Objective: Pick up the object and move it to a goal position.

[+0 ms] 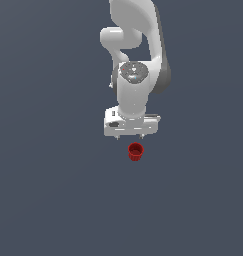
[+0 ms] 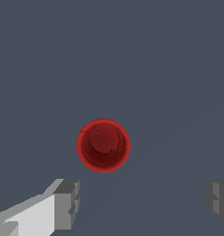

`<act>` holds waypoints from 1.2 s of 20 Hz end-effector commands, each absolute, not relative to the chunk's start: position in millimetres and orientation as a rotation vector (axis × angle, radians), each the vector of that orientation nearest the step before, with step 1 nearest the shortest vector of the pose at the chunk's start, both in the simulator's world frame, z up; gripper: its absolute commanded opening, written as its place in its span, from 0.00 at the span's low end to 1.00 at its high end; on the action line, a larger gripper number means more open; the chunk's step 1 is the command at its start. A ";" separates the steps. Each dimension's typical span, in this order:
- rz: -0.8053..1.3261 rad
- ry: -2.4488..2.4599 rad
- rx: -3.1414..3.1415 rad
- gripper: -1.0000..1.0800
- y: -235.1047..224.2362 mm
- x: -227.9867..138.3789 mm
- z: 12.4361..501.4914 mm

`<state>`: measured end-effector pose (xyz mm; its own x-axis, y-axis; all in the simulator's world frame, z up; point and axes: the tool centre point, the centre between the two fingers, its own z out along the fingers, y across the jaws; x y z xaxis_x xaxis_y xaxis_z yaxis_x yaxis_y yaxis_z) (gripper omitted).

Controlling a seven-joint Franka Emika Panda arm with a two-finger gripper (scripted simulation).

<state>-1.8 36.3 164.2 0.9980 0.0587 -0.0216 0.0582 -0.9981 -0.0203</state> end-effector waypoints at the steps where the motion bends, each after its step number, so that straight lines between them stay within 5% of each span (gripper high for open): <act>1: 0.035 -0.091 -3.120 0.96 36.3 -1.8 164.2; 24: 0.081 -0.080 -3.104 0.96 48.3 -5.9 155.1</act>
<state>-6.1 47.7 156.6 0.9967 0.0634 -0.0514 0.0615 -0.9974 -0.0375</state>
